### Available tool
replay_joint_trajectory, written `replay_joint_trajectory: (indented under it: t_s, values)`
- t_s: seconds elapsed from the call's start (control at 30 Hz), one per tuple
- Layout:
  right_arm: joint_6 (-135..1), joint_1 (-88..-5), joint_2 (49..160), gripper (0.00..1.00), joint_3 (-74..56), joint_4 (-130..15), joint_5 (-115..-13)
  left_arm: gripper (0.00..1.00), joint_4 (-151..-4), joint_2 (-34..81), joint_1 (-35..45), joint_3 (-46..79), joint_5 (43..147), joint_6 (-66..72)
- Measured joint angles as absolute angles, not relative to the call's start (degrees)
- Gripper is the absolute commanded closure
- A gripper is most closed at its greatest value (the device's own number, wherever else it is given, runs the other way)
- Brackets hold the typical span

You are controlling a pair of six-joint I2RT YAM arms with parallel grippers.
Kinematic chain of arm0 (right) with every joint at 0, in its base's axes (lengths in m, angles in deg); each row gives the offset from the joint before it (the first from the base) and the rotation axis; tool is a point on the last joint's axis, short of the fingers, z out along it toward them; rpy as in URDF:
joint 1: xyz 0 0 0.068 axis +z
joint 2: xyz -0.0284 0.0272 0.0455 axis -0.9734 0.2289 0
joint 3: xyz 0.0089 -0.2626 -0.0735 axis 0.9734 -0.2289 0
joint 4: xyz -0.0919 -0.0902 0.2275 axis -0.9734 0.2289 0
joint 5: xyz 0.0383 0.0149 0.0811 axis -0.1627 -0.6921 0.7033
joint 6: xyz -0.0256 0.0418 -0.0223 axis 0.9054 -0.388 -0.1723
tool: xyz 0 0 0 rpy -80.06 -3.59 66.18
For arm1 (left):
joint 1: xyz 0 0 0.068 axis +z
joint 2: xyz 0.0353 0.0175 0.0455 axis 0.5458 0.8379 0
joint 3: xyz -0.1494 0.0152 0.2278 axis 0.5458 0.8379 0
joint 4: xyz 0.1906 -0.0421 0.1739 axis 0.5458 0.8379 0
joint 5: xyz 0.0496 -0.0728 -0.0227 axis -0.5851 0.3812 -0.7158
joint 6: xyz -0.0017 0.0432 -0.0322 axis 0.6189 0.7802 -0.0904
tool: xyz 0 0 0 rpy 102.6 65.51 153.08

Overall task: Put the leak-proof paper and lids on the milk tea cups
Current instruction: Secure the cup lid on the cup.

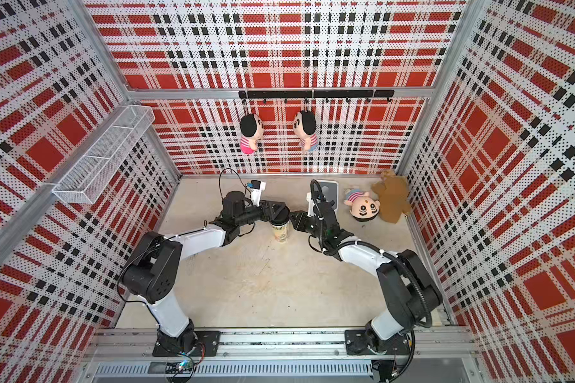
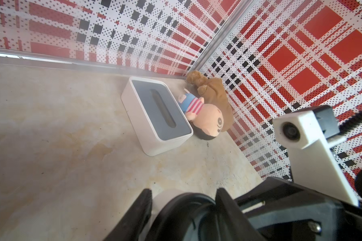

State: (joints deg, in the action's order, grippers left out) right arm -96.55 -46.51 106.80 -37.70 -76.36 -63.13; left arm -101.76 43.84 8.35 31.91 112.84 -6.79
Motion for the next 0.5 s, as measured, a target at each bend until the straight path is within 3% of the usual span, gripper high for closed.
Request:
replay_joint_trajectory:
  t_s: [0.33, 0.5]
  values:
    - [-101.1, -45.8, 108.3, 0.87, -46.7, -96.0, -63.8, 0.48, -101.9, 43.9, 8.4, 32.0, 113.9, -6.4]
    - [-101.7, -45.4, 108.4, 0.81, -46.4, -96.6, -64.2, 0.48, -101.9, 43.9, 8.5, 32.0, 114.1, -6.4]
